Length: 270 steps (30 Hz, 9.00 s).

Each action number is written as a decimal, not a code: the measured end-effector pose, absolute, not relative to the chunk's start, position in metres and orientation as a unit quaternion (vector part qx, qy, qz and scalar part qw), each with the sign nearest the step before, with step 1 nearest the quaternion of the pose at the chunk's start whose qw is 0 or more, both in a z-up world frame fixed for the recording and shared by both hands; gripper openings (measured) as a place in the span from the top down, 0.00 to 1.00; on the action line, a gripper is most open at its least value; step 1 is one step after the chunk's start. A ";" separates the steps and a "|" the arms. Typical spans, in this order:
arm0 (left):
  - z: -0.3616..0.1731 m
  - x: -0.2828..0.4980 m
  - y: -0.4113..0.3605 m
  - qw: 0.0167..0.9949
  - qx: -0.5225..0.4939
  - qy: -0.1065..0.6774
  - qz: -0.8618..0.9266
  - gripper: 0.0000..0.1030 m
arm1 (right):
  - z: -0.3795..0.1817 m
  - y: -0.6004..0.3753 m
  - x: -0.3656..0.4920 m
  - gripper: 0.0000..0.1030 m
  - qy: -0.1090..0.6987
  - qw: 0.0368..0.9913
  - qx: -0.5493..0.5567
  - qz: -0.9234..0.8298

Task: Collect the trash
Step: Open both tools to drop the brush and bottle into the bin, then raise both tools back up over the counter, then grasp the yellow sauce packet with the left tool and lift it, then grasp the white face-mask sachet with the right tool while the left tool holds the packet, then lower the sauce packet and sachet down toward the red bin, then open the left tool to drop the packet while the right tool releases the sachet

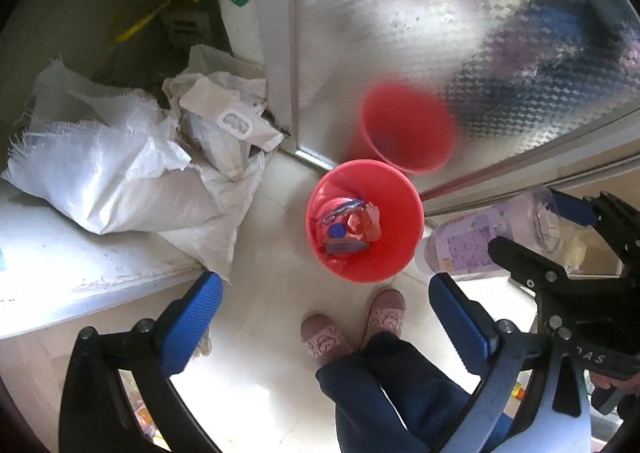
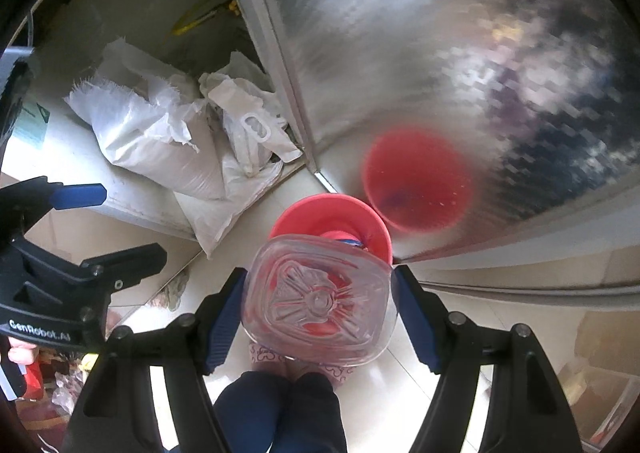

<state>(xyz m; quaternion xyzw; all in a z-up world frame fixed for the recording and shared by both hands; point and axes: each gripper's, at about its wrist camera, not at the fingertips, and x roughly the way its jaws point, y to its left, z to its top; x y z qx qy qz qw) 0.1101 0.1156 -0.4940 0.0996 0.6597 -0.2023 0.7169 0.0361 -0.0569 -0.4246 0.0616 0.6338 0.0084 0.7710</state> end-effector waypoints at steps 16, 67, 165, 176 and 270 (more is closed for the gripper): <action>-0.465 0.093 0.131 0.724 0.112 0.652 -0.197 0.01 | -0.415 -0.050 0.029 0.23 0.656 0.752 0.067 0.020; -0.065 0.173 0.014 0.827 0.166 0.438 -0.311 0.01 | -0.034 -0.159 0.057 0.00 0.446 0.886 0.083 -0.092; -0.186 0.381 0.054 0.706 0.149 0.603 -0.341 0.62 | -0.198 -0.093 0.263 0.64 0.658 0.751 0.038 0.031; -0.178 0.383 0.061 0.723 0.140 0.592 -0.329 0.62 | -0.196 -0.070 0.271 0.99 0.624 0.781 0.008 0.032; -0.479 0.101 0.058 0.707 0.094 0.663 -0.228 0.61 | -0.371 -0.089 -0.004 1.00 0.626 0.771 0.119 -0.002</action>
